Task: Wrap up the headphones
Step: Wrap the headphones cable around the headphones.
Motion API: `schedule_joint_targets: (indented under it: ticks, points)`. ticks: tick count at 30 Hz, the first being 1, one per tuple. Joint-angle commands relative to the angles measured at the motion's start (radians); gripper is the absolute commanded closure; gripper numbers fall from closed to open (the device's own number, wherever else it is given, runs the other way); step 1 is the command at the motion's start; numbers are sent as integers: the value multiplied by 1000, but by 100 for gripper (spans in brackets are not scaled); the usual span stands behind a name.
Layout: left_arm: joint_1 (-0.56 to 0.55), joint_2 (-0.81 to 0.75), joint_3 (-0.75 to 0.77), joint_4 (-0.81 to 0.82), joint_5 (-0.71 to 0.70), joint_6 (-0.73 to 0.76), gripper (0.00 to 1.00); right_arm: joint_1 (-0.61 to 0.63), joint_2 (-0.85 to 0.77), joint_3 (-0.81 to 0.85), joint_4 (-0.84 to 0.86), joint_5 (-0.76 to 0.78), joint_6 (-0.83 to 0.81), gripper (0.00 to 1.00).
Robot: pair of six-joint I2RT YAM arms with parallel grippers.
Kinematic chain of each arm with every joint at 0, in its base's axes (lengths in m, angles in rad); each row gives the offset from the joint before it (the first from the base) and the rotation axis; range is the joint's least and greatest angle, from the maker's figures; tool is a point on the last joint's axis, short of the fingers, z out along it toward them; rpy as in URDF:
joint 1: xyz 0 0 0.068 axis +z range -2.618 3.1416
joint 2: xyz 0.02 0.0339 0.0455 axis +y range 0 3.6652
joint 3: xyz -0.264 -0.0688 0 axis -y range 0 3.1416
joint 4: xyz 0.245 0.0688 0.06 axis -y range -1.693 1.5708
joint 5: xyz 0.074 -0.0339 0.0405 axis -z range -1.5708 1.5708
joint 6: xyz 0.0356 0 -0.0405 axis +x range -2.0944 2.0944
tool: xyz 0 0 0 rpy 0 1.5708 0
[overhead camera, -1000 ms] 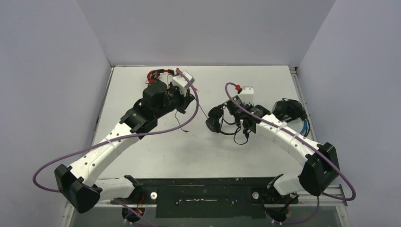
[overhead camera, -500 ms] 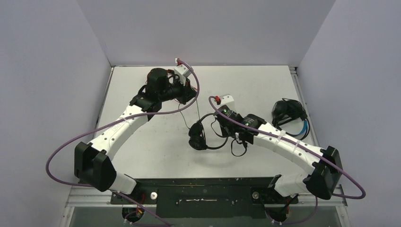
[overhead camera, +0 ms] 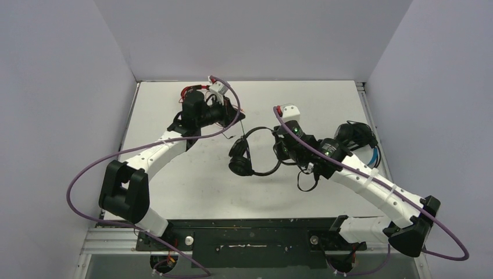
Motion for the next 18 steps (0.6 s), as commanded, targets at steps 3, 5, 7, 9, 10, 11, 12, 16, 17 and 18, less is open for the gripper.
schedule_joint_targets:
  ticks: [3,5,7,9,10,11,12,16,17,18]
  points:
    - [10,-48,-98,307,4,-150,100,7,-70,150,-27,-34,49,100]
    - [10,-48,-118,334,11,-173,100,0,-72,193,-41,-40,67,100]
    - [10,-49,-140,368,16,-198,100,-4,-65,236,-47,-42,86,100]
    - [9,-52,-167,411,23,-229,100,-14,-55,271,-47,-39,115,100]
    - [9,-56,-186,431,24,-244,100,-24,-52,281,-37,-44,126,100]
    - [8,-60,-201,458,23,-256,100,-36,-51,286,-24,-54,142,100]
    - [7,-64,-216,479,24,-270,100,-53,-51,289,-11,-63,162,100]
    - [-5,-80,-289,601,28,-339,100,-152,-55,275,60,-149,242,100]
    - [-11,-84,-310,632,25,-354,100,-169,-54,274,73,-158,257,100]
    - [-17,-90,-327,652,19,-368,96,-178,-52,276,86,-160,268,100]
